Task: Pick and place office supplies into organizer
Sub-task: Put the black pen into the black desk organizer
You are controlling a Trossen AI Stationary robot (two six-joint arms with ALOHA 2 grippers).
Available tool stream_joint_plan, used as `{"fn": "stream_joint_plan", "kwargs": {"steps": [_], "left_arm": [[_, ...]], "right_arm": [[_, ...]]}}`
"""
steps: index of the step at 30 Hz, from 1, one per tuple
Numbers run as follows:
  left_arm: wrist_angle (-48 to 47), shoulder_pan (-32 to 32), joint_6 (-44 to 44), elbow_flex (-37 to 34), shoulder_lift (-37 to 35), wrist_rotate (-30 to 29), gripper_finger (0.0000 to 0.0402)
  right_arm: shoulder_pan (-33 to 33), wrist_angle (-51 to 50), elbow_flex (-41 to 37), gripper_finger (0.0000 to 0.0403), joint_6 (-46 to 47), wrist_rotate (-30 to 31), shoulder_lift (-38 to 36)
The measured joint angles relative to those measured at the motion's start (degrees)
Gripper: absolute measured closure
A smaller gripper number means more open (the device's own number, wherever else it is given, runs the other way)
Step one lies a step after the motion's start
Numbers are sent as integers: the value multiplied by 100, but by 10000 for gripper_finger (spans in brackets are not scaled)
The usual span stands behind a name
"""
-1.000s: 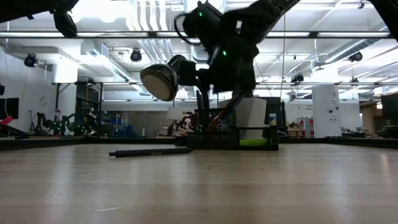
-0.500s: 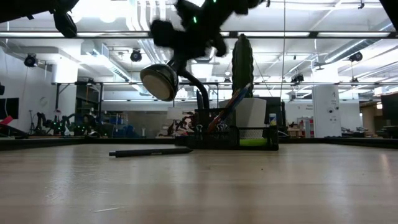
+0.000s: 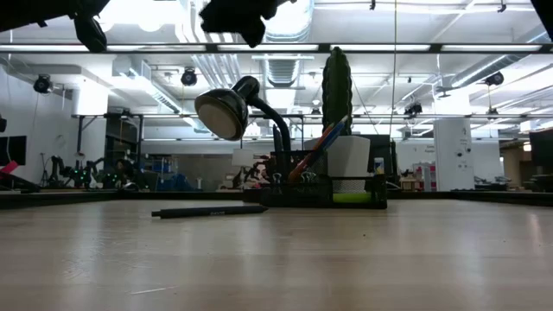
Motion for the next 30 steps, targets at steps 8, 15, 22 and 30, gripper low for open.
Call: {"fn": "stream_joint_plan", "kwargs": {"steps": [8,15,22,30], "left_arm": [[-4,-1,0,0,0,3,402],[-2,0,-2,1,-2,3,402],[-4,1,-15,0,-2,3,402],[-5,1,-17,2,2,-1,402]], "right_arm": [[59,-1918,1523,248,-477,20,1080],[191,-3102,2778,236,-1452,26,2272],[209,-3643,3132,247,-1562,105,2934],[196,-3494,3119,255,-1684,799,3181]]}}
